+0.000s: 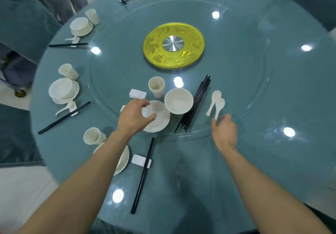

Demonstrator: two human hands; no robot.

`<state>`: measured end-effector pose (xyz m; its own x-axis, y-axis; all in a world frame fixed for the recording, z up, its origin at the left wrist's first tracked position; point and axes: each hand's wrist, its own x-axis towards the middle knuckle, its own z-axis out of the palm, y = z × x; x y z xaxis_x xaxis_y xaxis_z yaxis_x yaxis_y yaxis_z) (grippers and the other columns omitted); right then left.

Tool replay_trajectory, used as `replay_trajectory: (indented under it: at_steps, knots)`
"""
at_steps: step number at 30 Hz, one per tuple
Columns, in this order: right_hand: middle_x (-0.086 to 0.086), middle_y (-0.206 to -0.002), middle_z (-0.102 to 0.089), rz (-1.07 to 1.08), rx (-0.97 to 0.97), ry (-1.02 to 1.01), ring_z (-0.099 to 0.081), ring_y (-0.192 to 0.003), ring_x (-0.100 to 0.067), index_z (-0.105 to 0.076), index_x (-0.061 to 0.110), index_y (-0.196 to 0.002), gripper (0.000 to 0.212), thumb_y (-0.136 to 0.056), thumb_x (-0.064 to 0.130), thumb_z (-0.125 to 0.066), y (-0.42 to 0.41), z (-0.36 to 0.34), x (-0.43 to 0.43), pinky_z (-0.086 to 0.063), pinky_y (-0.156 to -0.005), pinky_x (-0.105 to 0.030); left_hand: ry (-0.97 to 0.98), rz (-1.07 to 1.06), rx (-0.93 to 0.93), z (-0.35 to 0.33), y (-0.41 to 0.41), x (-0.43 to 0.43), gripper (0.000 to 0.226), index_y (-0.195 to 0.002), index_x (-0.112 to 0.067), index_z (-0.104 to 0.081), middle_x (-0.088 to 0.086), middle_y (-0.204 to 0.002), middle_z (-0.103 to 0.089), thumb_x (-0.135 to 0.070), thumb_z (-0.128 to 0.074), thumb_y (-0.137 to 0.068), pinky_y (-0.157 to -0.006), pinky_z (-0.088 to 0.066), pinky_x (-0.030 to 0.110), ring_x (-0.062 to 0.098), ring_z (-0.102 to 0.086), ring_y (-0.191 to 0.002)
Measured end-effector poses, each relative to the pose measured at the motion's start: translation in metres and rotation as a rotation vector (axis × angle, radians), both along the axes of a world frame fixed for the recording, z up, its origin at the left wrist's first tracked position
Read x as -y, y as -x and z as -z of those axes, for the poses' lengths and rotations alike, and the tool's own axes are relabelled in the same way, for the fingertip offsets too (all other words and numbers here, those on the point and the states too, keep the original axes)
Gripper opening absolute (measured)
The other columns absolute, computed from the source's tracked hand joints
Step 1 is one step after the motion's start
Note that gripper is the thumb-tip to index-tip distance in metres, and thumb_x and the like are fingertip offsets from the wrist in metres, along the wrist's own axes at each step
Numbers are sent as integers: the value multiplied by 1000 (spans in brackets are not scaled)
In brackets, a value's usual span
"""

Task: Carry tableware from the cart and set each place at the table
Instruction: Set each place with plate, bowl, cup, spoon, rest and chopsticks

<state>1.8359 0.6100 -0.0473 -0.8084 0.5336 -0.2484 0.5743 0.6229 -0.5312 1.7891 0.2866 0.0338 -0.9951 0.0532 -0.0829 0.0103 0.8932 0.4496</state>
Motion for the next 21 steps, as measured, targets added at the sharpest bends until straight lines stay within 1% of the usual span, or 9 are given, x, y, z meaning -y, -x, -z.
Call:
replay_trajectory:
  at_steps: [3,7,10,12,14,17,19,21]
  knots:
    - [-20,-108,-72,0,32,10,-68,-101,-42,-58,6,-113,32,-102,36,-63,5,10,-7,-53,-83,-47,8,1,0,4,-3,-2,50,-119,-30,-71,-16,-118,-70,-59,-75,-78,-93,-55,35,8,-64,-110]
    - [-21,-99,-72,-1,42,16,-67,-96,-43,-62,7,-102,24,-103,30,-58,10,13,-2,-51,-78,-45,16,-8,-2,8,-6,-3,48,-117,-31,-72,-17,-116,-70,-59,-75,-78,-91,-54,33,7,-64,-107]
    - [-20,-98,-71,31,3,24,-67,-92,-42,-61,8,-103,21,-105,27,-56,7,9,1,-51,-76,-45,20,-12,-25,10,-9,-5,43,-117,-31,-72,-18,-113,-68,-55,-76,-81,-85,-51,29,6,-63,-105]
    - [-19,-94,-71,40,-47,38,-65,-87,-40,-59,8,-101,19,-106,26,-54,2,5,1,-47,-71,-43,6,-11,-51,9,-13,-9,36,-114,-31,-72,-19,-106,-67,-51,-75,-84,-82,-52,30,5,-63,-99]
    - [-15,-90,-72,35,-101,39,-64,-83,-38,-57,11,-99,18,-106,27,-54,-4,1,4,-46,-68,-42,-47,-22,-63,7,-17,-16,27,-109,-33,-72,-19,-96,-68,-47,-73,-86,-79,-54,32,4,-63,-90]
    - [-6,-86,-73,-36,-165,45,-66,-82,-36,-57,14,-101,16,-106,29,-56,-17,-8,17,-46,-66,-41,-185,-46,-28,8,-25,-25,15,-98,-33,-75,-18,-84,-72,-44,-74,-87,-76,-56,30,4,-67,-79]
    - [-3,-85,-74,-103,-210,73,-67,-81,-35,-58,14,-102,14,-105,28,-58,-28,-15,31,-50,-67,-42,-277,-50,6,9,-33,-30,7,-90,-32,-77,-17,-79,-74,-38,-78,-88,-74,-54,27,5,-67,-75]
    - [-3,-83,-73,-179,-253,97,-67,-80,-34,-60,13,-103,11,-103,25,-61,-40,-21,47,-53,-69,-44,-373,-56,52,9,-42,-33,4,-87,-30,-80,-16,-80,-76,-32,-81,-89,-74,-51,21,4,-68,-76]
